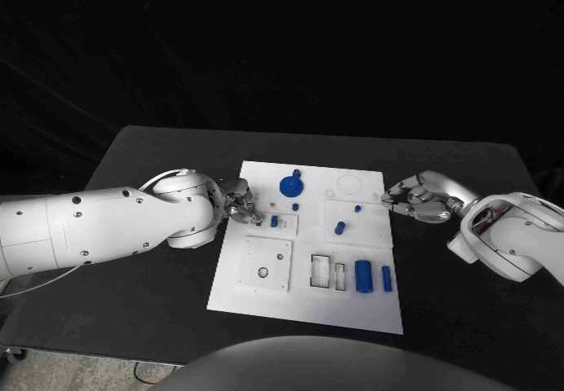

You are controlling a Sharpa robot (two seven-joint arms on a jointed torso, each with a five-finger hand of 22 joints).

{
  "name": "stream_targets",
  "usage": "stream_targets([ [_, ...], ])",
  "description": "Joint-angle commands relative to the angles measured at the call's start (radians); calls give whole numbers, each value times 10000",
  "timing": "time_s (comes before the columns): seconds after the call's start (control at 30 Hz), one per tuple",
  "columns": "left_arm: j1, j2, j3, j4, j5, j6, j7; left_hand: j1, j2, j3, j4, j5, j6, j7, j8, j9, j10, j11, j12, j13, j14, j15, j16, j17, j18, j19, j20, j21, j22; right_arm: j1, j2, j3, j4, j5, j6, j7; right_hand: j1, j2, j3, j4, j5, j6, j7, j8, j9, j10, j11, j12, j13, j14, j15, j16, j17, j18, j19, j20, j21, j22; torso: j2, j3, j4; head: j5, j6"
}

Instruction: Assemble the parts on the task board

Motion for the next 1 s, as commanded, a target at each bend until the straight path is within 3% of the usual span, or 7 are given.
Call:
stream_targets([
  [0.03,-100,-67,-118,-12,12,543,-344,23,91,2,-56,26,-14,16,-8,66,1046,23,23,2631,1034,15,24,2632,-62,-22,7,-50,1801,-8,-16,0,3,6,141,-56,137,32,69,3,34,39,46,-67,20,134,75,-58,931,414,82,-62,-20,74,-66,11,-63,1341,-5,-1,-1,-4,2],
  [0.53,-101,-94,-275,22,176,566,-335,-74,145,-120,18,-51,-13,35,0,55,1046,37,23,2631,1034,24,24,2632,-56,-51,14,-91,1795,-11,-2,0,-5,6,129,-71,153,37,83,-10,38,40,45,-70,25,134,75,-58,932,412,82,-70,-30,75,-69,12,-73,1340,-9,-2,-9,37,2],
  [0.57,-101,-94,-279,21,192,557,-330,-196,180,-254,125,-205,-6,47,4,44,1046,47,23,2631,1034,35,24,2632,-57,-54,23,-101,1798,-12,-4,0,-6,6,129,-73,153,37,83,-10,38,40,45,-70,25,134,75,-58,932,412,82,-70,-30,75,-69,12,-73,1340,-10,-2,-11,38,2],
  [0.7,-101,-89,-291,13,254,514,-300,-979,287,-1129,870,-1760,6,135,-82,-98,1046,118,23,2631,1034,102,24,2632,-60,-59,76,-135,1813,-14,-5,0,-9,6,130,-82,159,41,90,-15,38,42,46,-71,28,126,77,-68,919,410,83,-85,-47,78,-74,13,-89,1335,0,-5,-18,39,2],
  [0.8,-101,-85,-295,9,323,470,-264,-1621,417,-1846,1255,-2621,-16,201,-232,-299,1046,175,23,2631,1034,148,24,2632,-59,-55,124,-158,1828,-16,-5,0,-11,6,135,-90,159,41,90,-15,38,42,46,-71,28,126,77,-68,919,410,83,-85,-47,78,-74,13,-89,1335,-1,-6,-18,31,2],
  [1.0,-101,-73,-299,-5,447,368,-148,-2327,715,-2680,1302,-3018,1,232,-394,-585,1046,220,23,2631,1034,181,24,2632,-54,-43,164,-188,1853,-21,-2,0,-18,6,137,-101,159,41,90,-15,38,42,46,-71,28,126,77,-68,919,410,83,-85,-47,78,-74,13,-89,1335,-3,-4,-15,14,2],
])
